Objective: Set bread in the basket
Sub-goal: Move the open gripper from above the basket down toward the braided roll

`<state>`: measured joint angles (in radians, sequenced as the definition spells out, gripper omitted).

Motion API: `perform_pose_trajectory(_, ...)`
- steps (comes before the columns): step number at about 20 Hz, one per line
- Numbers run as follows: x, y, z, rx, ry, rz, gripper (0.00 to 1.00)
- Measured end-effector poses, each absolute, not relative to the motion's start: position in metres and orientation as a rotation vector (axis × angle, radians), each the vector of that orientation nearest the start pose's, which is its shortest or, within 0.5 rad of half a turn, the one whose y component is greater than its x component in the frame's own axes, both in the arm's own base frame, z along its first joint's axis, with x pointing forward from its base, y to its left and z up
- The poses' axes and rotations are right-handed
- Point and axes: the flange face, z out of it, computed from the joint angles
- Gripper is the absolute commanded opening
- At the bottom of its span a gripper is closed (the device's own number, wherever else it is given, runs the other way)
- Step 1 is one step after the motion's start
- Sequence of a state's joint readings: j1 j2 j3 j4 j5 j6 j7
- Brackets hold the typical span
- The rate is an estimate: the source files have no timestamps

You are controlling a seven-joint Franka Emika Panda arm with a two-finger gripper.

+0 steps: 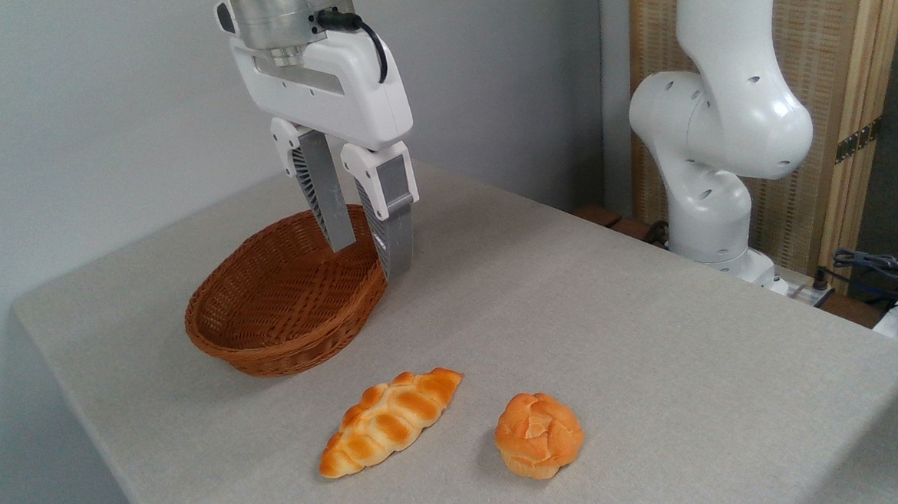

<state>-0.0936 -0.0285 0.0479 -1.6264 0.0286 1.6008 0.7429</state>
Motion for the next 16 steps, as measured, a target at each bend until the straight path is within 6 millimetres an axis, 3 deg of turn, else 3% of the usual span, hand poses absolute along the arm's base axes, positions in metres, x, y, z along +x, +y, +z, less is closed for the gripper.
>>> perform_pose_trajectory(11, 0.547, -0.021, 0.616, -2.877, 1.197, 0.013, 1.0)
perform_pose_trajectory(16, 0.543, -0.021, 0.604, -2.883, 1.199, 0.039, 1.0)
